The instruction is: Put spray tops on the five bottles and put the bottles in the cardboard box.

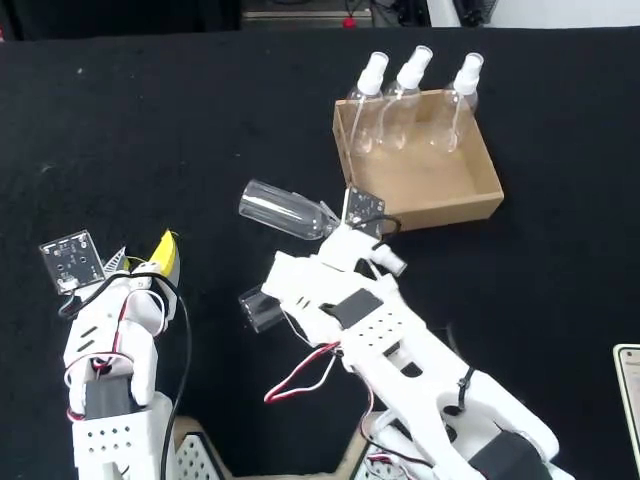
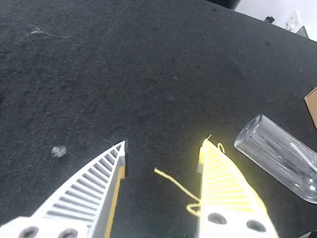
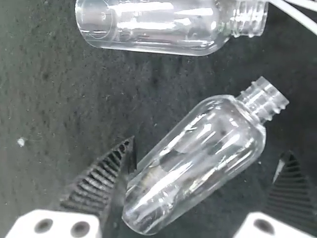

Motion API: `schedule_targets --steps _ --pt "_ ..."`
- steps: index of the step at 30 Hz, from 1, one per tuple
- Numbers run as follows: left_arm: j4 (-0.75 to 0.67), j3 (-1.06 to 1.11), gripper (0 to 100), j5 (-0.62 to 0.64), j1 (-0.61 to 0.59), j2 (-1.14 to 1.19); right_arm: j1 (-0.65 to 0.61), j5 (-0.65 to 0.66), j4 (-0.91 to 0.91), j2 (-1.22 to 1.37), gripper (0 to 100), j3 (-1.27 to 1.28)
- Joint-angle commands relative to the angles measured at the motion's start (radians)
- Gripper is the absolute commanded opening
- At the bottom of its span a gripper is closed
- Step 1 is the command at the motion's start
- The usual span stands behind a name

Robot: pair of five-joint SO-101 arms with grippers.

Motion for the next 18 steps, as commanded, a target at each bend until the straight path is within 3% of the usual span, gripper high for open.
schedule_targets --steps 1,5,18 --pt "-0.017 0.021 23 -0.008 -0.004 -0.014 -0.002 -0.003 -0.071 0.070 39.5 -0.012" --pt "-0.017 0.021 23 -0.008 -0.007 -0.014 0.037 -0.003 -0.135 0.174 39.5 -0.021" --pt "-0.017 0.021 23 -0.008 -0.007 -0.014 0.063 0.002 0.026 0.137 39.5 -0.081"
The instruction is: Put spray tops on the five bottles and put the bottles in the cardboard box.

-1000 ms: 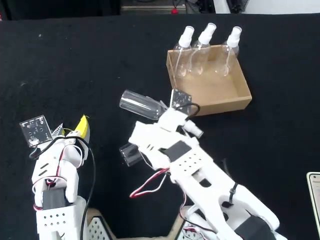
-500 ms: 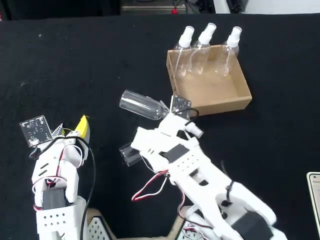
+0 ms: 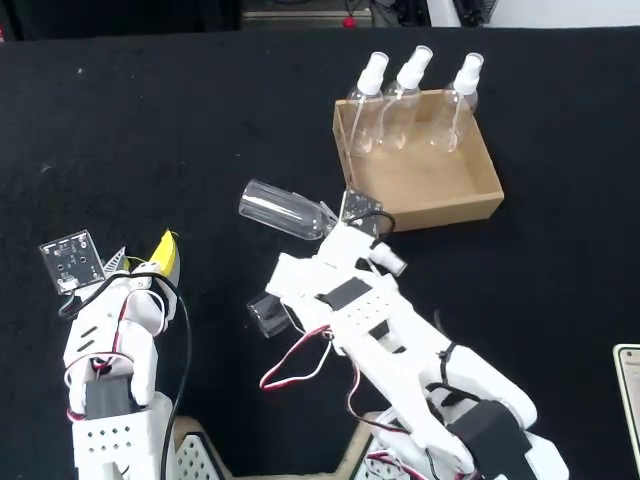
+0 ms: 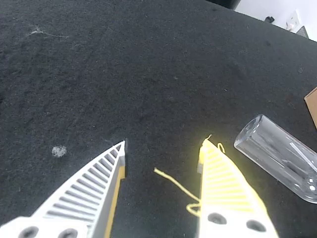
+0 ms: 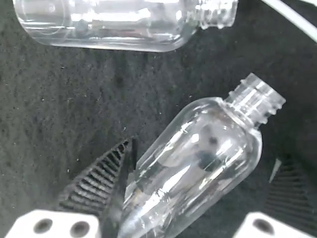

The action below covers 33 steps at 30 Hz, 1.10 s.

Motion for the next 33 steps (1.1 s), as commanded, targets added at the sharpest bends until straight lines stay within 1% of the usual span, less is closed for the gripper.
schedule_targets --steps 1,2,4,8,11,14,16,19,25,28,33 --pt "-0.017 0.021 23 -0.008 -0.008 -0.014 0.031 0.015 0.021 -0.038 39.5 -0.028" --pt "-0.017 0.021 23 -0.008 -0.008 -0.014 0.031 0.032 0.021 -0.038 39.0 -0.027" --pt "-0.017 0.021 23 -0.008 -0.008 -0.014 0.031 0.060 0.014 -0.041 34.8 -0.010" --pt "-0.017 0.021 23 -0.008 -0.008 -0.014 0.034 0.103 0.014 -0.045 20.5 -0.001" --pt "-0.017 0.021 23 -0.008 -0.008 -0.014 0.034 0.140 0.014 -0.047 11.7 -0.005" --pt "-0.017 0.021 23 -0.008 -0.008 -0.014 0.034 0.190 0.017 -0.047 6.7 -0.007" --pt "-0.017 0.021 23 -0.008 -0.008 -0.014 0.034 0.259 0.021 -0.047 5.8 -0.001" --pt "-0.017 0.021 23 -0.008 -0.008 -0.014 0.034 0.410 0.054 -0.047 5.4 0.001" --pt "-0.018 0.021 23 -0.008 -0.008 -0.014 0.046 0.773 0.195 -0.111 5.4 -0.022" --pt "-0.020 0.021 23 -0.008 -0.008 -0.014 0.110 0.948 0.328 -0.219 5.4 -0.068" --pt "-0.020 0.021 23 -0.008 -0.002 -0.014 0.224 1.313 0.578 -0.432 5.6 -0.136"
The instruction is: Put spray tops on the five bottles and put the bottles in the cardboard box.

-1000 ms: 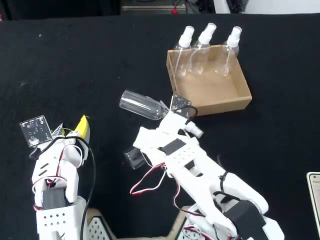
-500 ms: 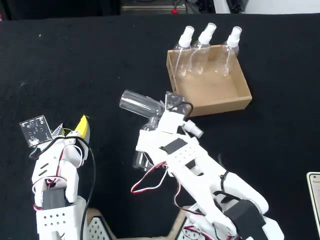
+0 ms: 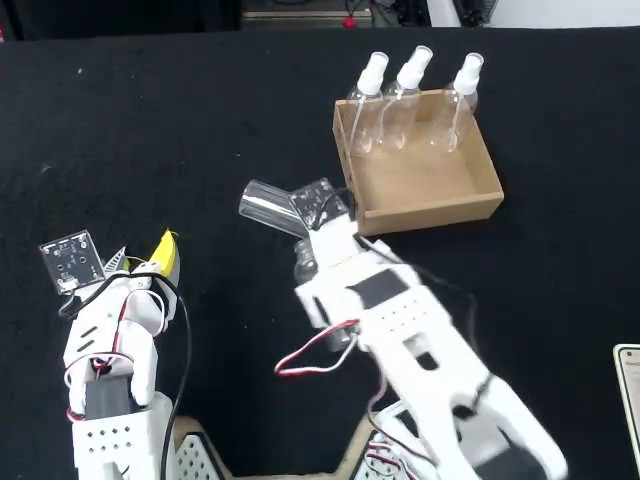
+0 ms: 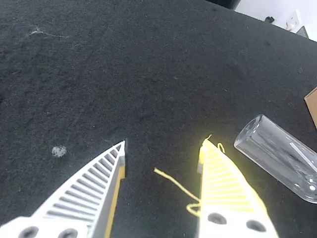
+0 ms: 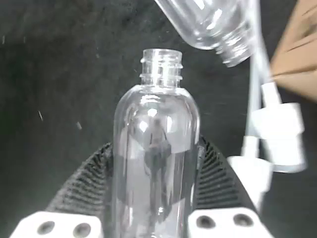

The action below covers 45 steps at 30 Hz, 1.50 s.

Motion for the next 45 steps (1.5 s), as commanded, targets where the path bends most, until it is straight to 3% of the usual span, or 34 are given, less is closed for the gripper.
schedule_targets --steps 1,6,12,17,22,25,33,45 --pt "-0.020 0.021 23 -0.008 -0.002 -0.014 0.112 0.258 0.155 -0.171 5.5 -0.077" --pt "-0.018 0.021 23 -0.008 -0.004 -0.014 0.466 0.465 0.235 -0.220 5.4 -0.091" --pt "-0.018 0.021 23 -0.008 -0.002 -0.014 0.956 0.729 0.172 -0.042 5.6 -0.203" --pt "-0.018 0.021 23 -0.008 -0.002 -0.014 1.171 0.825 0.028 0.219 5.7 -0.271" --pt "-0.018 0.021 23 -0.008 -0.002 -0.014 1.257 0.829 -0.018 0.484 5.7 -0.366" --pt "-0.018 0.021 23 -0.008 -0.002 -0.014 1.274 0.827 0.072 0.598 6.0 -0.464" --pt "-0.018 0.021 23 -0.008 -0.004 -0.014 1.267 0.832 0.376 0.782 30.2 -0.699" --pt "-0.018 0.021 23 -0.008 -0.005 -0.014 1.275 0.830 0.520 0.817 25.1 -0.845"
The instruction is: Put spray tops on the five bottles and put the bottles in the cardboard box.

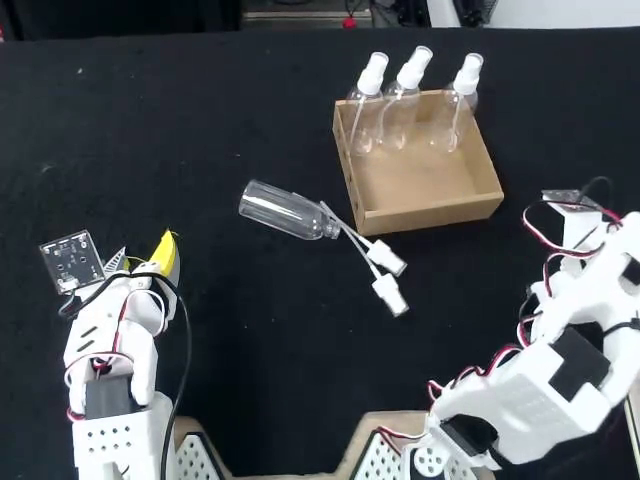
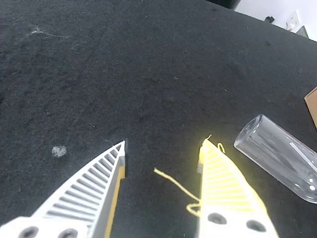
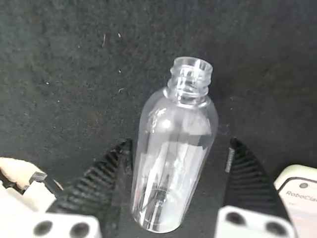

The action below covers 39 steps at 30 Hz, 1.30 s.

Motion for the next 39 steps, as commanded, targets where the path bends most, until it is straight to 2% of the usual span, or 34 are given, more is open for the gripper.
schedule_targets --steps 1,4,10,13,16,25,33,39 --pt "-0.018 0.021 23 -0.008 -0.005 -0.014 0.015 0.012 0.017 -0.007 25.3 -0.051" --pt "-0.018 0.021 23 -0.008 -0.005 -0.014 0.017 0.012 0.029 -0.007 25.3 -0.047" --pt "-0.018 0.021 23 -0.008 -0.002 -0.014 0.046 -0.009 0.213 -0.018 25.3 -0.128" --pt "-0.018 0.021 23 -0.008 -0.002 -0.014 0.078 -0.071 0.204 -0.013 25.3 -0.245" --pt "-0.018 0.021 23 -0.008 -0.002 -0.014 0.081 -0.072 0.167 0.004 25.3 -0.298" --pt "-0.018 0.021 23 -0.008 -0.002 -0.014 -0.015 -0.072 0.256 0.157 25.2 -0.308" --pt "-0.018 0.021 23 -0.008 -0.002 -0.014 -0.054 -0.072 0.239 0.180 25.3 -0.294" --pt "-0.018 0.021 23 -0.008 -0.002 -0.014 -0.044 -0.072 0.038 0.176 25.3 -0.143"
